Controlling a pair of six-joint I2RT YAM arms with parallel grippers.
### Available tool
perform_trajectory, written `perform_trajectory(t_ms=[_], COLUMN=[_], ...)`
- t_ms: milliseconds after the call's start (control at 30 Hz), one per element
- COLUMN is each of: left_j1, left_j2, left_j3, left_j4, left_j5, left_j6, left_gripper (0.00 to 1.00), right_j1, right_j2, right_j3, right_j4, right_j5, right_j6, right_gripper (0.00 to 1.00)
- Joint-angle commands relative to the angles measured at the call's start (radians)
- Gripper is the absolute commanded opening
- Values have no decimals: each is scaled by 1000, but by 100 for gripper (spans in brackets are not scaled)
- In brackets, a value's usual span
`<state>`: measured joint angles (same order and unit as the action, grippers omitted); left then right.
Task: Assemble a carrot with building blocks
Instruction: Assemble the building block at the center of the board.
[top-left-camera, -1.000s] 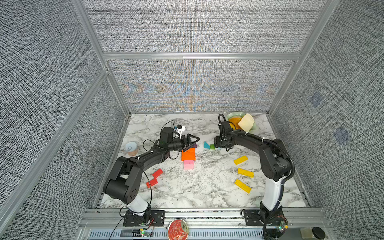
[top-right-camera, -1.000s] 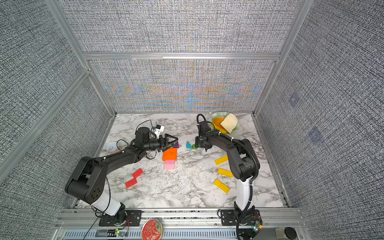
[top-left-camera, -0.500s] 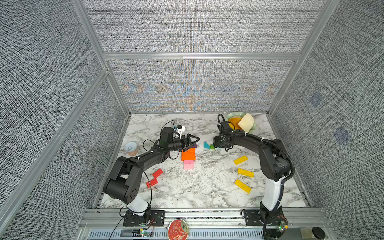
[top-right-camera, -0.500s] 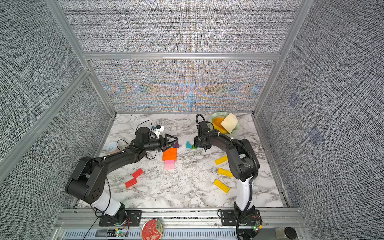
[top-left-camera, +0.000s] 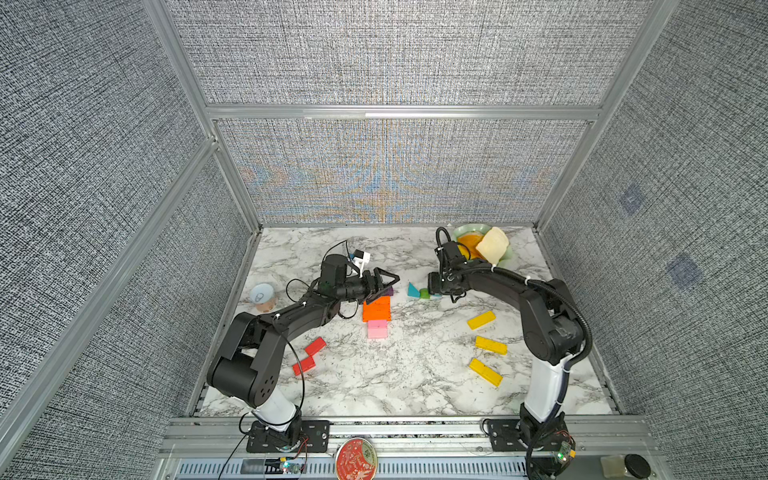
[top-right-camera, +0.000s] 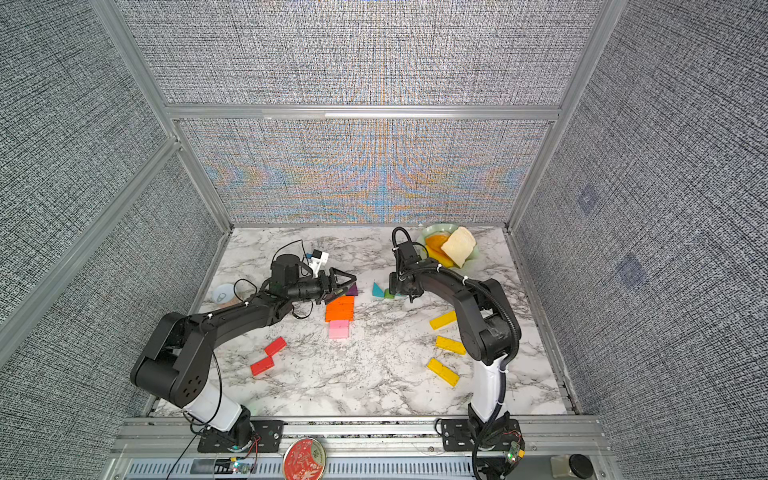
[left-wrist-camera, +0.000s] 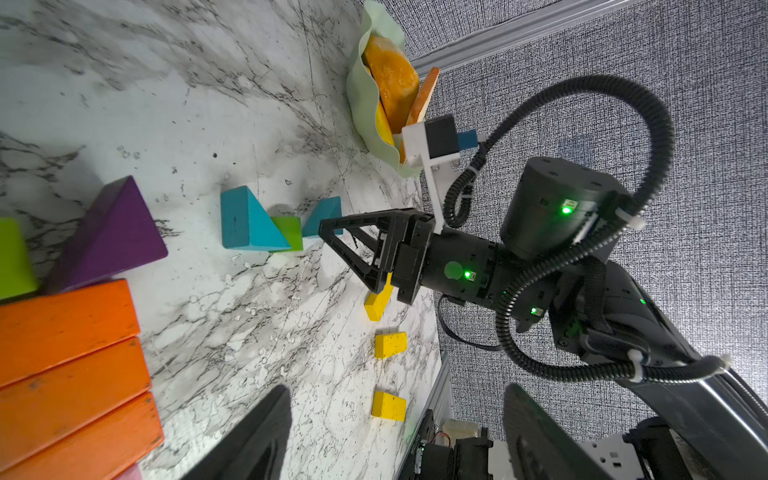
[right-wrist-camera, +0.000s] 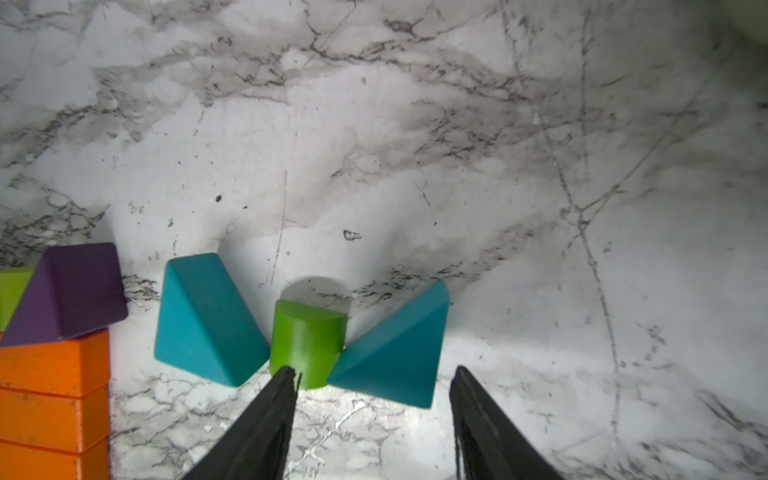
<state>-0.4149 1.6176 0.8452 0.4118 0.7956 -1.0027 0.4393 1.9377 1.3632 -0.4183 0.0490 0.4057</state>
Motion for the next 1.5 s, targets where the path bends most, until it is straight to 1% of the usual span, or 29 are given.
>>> perform_trajectory(t_ms=[0, 267, 400, 933, 1100, 1467], left_j1=[1, 1, 1, 0, 0, 0], left_j2=[2, 1, 1, 2, 6, 7], left_j3=[9, 10, 11, 10, 10, 12], left_j4=[18, 16, 16, 19, 18, 15], left_j5=[15, 16, 19, 19, 19, 21], left_j6=[1, 5, 3, 1, 3, 2], left_gripper=[81, 81, 81, 81, 81, 81], right_j1=[-6, -19, -22, -19, -15, -4], right_j2=[-2, 73, 92, 67, 57, 38], right_j3=[13, 101, 111, 63, 47, 33], right_j4=[-16, -68, -74, -54, -31, -19], right_j5=[44, 110, 111, 92, 40, 22], right_j6=[1, -16, -18, -10, 1, 17], right_gripper=[64, 64, 64, 64, 64, 61])
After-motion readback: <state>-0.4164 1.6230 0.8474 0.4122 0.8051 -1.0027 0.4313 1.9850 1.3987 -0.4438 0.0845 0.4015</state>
